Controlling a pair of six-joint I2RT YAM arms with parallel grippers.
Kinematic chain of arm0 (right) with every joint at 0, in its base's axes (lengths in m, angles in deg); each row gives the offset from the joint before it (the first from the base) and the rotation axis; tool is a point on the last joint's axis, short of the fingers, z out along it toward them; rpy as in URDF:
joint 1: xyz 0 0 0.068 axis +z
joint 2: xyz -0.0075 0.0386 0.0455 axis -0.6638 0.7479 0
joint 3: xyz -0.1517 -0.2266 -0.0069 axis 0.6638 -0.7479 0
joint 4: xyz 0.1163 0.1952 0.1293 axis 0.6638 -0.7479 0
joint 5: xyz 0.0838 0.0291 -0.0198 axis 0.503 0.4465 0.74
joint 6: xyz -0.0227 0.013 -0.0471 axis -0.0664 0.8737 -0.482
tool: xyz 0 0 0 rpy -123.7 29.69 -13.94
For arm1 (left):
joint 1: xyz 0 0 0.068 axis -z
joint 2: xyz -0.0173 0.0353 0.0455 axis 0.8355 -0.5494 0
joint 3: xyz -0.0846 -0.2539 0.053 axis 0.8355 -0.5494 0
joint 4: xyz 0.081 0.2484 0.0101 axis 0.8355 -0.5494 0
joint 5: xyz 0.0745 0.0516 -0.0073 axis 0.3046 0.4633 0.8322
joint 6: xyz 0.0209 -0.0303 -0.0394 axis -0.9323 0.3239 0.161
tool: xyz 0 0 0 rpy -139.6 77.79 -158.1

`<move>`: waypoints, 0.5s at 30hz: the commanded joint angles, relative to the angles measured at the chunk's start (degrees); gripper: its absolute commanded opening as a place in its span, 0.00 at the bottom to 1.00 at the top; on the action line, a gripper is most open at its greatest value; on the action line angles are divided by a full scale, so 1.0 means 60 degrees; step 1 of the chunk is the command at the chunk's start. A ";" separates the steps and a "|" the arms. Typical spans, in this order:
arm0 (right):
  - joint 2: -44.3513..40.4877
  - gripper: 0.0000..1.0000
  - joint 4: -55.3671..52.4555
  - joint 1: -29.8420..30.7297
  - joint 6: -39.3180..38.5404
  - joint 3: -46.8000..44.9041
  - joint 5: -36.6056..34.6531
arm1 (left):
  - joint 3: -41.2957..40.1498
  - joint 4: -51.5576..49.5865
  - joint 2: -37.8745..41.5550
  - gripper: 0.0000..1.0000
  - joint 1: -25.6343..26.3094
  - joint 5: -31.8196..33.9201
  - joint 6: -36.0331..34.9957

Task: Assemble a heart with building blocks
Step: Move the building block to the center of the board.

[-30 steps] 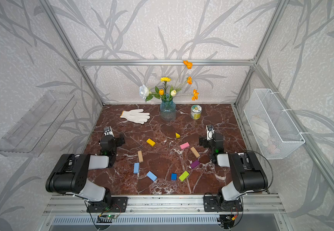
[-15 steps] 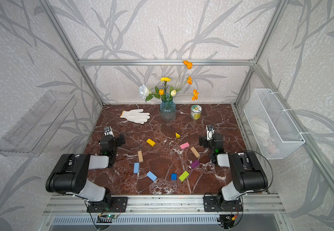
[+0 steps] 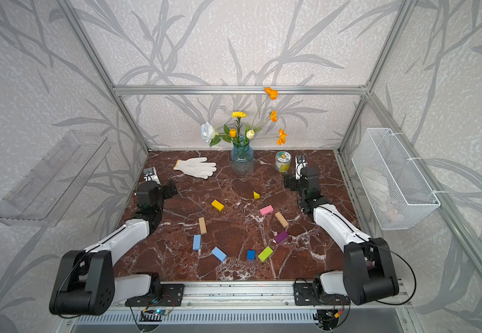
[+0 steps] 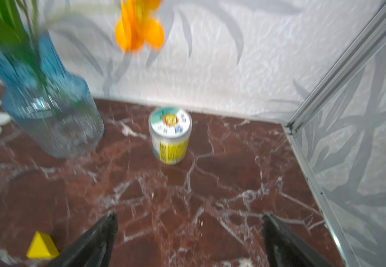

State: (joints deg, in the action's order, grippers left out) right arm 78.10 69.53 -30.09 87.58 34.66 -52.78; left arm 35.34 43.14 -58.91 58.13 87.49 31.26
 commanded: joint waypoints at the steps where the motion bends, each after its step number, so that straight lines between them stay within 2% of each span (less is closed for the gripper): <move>1: 0.0502 0.95 -0.3409 0.0483 0.0602 0.0846 0.1147 | 0.0794 -0.3183 0.0171 1.00 0.0406 -0.0262 0.0811; 6: 0.2676 0.87 -0.5873 0.2012 0.0054 0.2974 0.1842 | 0.1119 -0.4420 -0.0064 1.00 0.1615 -0.0022 0.1359; 8: 0.3881 0.84 -0.7198 0.2297 -0.0237 0.4273 0.1988 | 0.1226 -0.4757 -0.0199 1.00 0.1893 -0.0015 0.1695; 11: 0.5539 0.75 -0.8870 0.2624 -0.0876 0.6089 0.1587 | 0.1364 -0.5130 -0.0377 1.00 0.2046 0.0028 0.2248; 15: 0.6716 0.72 -0.9744 0.2644 -0.1269 0.7431 0.1301 | 0.1476 -0.5304 -0.0462 1.00 0.2164 -0.0079 0.2373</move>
State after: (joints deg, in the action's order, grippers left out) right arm 116.73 22.18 -13.89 82.97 74.74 -43.43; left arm 41.83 14.81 -61.53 70.63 86.99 42.84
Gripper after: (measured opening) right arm 0.722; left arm 0.997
